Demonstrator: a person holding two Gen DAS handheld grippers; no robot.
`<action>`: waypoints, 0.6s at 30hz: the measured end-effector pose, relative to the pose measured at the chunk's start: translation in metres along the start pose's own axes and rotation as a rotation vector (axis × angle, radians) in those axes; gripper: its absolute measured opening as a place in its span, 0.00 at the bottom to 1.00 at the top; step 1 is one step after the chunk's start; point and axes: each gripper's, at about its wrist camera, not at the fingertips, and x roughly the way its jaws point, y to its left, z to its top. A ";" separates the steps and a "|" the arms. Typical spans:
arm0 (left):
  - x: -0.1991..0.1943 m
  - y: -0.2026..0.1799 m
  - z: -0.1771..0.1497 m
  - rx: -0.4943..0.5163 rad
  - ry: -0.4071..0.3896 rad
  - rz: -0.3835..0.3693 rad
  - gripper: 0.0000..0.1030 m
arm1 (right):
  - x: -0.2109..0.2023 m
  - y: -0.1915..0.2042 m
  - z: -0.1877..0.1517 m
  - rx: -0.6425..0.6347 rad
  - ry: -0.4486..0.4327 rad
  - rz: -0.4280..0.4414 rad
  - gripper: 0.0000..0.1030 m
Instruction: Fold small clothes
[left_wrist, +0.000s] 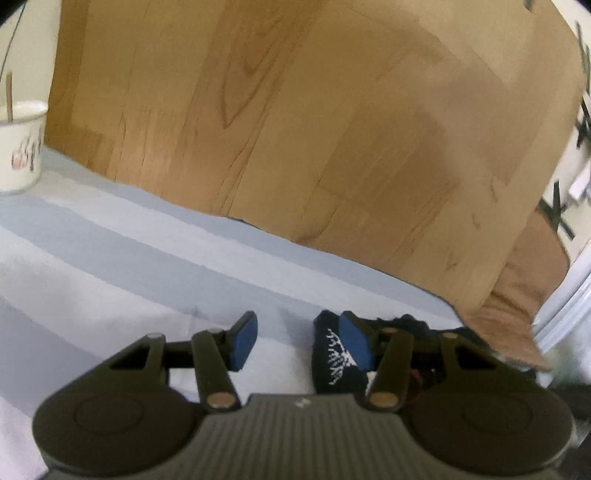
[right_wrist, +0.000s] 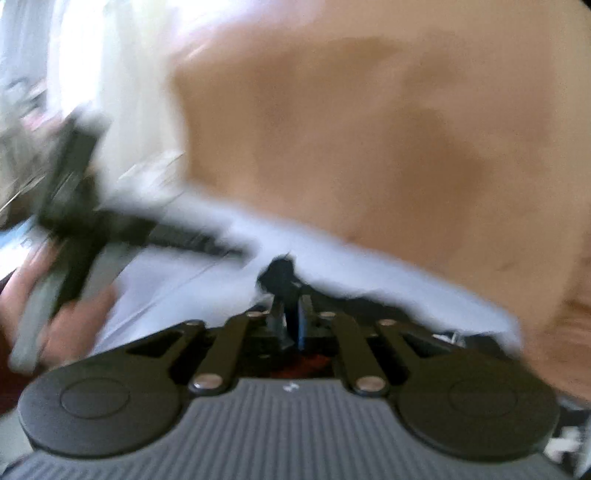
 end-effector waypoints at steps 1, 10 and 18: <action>0.001 0.001 0.000 -0.010 0.013 -0.017 0.48 | 0.000 0.002 -0.001 -0.008 0.013 0.027 0.32; 0.018 -0.047 -0.025 0.159 0.161 -0.111 0.48 | -0.066 -0.122 -0.030 0.477 -0.125 -0.229 0.53; 0.014 -0.074 -0.049 0.335 0.123 -0.002 0.21 | -0.046 -0.143 -0.072 0.734 -0.041 -0.049 0.53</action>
